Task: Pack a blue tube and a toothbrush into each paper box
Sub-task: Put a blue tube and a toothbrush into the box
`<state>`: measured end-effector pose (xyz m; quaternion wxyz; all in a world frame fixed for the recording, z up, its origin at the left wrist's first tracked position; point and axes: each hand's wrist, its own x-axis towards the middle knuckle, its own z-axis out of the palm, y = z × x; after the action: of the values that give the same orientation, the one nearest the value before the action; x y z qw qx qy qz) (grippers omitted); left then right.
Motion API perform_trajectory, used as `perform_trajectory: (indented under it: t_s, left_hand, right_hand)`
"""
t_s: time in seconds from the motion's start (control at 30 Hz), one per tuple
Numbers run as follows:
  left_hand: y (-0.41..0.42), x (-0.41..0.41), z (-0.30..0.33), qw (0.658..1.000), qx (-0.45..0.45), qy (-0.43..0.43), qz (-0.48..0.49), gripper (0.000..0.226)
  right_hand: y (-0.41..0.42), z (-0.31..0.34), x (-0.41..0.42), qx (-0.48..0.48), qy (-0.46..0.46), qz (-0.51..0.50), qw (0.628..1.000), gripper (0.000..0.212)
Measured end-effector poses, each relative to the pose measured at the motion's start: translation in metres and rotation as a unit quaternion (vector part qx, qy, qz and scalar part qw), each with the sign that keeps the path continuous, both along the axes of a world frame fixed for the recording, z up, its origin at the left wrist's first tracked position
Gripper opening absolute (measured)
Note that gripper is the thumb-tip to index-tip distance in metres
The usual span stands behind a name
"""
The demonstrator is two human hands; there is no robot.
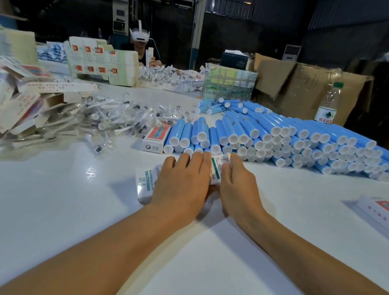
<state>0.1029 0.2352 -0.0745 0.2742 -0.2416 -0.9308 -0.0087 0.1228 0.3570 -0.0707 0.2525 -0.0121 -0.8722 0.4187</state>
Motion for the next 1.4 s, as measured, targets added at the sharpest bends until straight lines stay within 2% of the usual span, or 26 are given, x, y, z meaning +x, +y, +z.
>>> perform_trajectory:
  t_s: [0.07,0.17,0.2,0.27,0.57,0.77,0.93,1.03,1.13,1.27,1.4]
  left_hand:
    - [-0.003,-0.001,-0.001,1.0,0.005,0.014,-0.004,0.073]
    - [-0.008,-0.006,-0.002,1.0,0.018,0.02,-0.006,0.066]
    - [-0.009,-0.006,-0.002,1.0,0.022,0.017,-0.006,0.067]
    - [-0.009,-0.006,-0.002,0.999,0.026,0.018,-0.009,0.069]
    - [-0.011,-0.006,-0.001,0.998,0.045,0.026,-0.02,0.07]
    - [-0.01,-0.005,0.0,0.999,0.032,0.029,-0.022,0.07]
    - [-0.01,-0.003,0.002,0.999,0.028,0.017,-0.016,0.07]
    - [-0.01,0.002,0.004,0.999,0.04,0.017,-0.02,0.069]
    - [-0.009,0.004,0.004,0.999,0.04,0.027,-0.017,0.069]
    - [-0.009,0.003,0.005,0.998,0.049,0.03,-0.013,0.07]
    - [-0.01,-0.004,0.0,0.999,0.041,0.031,0.004,0.07]
  right_hand:
    - [0.002,0.002,-0.001,-0.1,-0.011,0.029,0.995,0.023]
    - [0.006,0.012,-0.004,-0.342,-0.045,0.087,0.934,0.029]
    - [0.009,0.014,-0.005,-0.38,-0.054,0.099,0.918,0.029]
    - [0.012,0.015,-0.006,-0.401,-0.061,0.104,0.908,0.028]
    - [0.015,0.013,-0.006,-0.39,-0.038,0.105,0.914,0.031]
    - [0.015,0.012,-0.005,-0.351,-0.022,0.09,0.932,0.04]
    - [0.014,0.009,-0.006,-0.351,-0.014,0.091,0.932,0.034]
    - [0.011,0.005,-0.005,-0.262,-0.001,0.073,0.962,0.031]
    - [0.009,0.001,-0.003,-0.165,0.002,0.047,0.985,0.039]
    - [0.008,0.005,0.0,-0.141,0.004,0.045,0.989,0.041]
    - [0.011,0.011,0.002,-0.095,0.035,0.005,0.995,0.018]
